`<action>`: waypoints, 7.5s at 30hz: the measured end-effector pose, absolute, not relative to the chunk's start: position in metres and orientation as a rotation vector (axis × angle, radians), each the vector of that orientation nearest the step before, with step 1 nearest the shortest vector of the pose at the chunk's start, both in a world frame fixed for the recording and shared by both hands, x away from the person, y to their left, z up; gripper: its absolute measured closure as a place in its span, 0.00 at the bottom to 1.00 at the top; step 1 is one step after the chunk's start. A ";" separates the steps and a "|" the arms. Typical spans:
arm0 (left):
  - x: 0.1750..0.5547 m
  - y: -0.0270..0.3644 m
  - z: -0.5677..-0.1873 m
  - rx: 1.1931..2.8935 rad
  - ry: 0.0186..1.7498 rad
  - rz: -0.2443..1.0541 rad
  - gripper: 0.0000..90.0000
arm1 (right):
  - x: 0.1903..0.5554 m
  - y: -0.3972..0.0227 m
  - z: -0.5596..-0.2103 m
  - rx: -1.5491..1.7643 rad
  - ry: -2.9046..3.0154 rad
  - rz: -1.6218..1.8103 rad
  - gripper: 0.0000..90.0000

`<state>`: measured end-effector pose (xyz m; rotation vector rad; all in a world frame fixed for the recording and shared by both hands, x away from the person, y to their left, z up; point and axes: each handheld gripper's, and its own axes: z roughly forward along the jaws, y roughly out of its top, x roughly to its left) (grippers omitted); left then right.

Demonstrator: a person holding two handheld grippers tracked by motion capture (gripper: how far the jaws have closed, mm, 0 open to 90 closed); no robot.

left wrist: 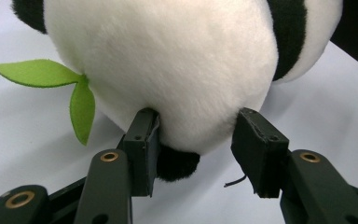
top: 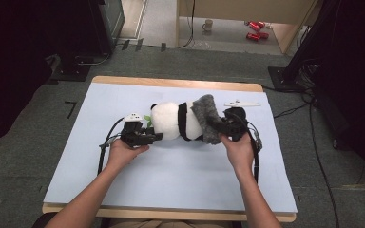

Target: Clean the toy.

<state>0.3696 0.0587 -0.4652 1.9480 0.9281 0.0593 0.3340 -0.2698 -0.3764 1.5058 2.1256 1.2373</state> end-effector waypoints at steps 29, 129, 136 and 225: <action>0.376 0.047 -0.489 1.885 0.857 0.263 0.46 | 0.362 -0.265 -0.399 1.500 2.099 1.181 0.84; 0.346 0.041 -0.453 1.839 1.028 -0.041 0.81 | 0.321 -0.214 -0.416 1.349 2.244 1.176 0.85; 0.351 0.043 -0.457 1.851 1.019 -0.048 0.81 | 0.322 -0.229 -0.415 1.355 2.248 1.157 0.86; 0.359 0.015 -0.441 2.005 0.675 -0.124 0.88 | 0.338 -0.288 -0.414 1.433 2.093 1.105 0.85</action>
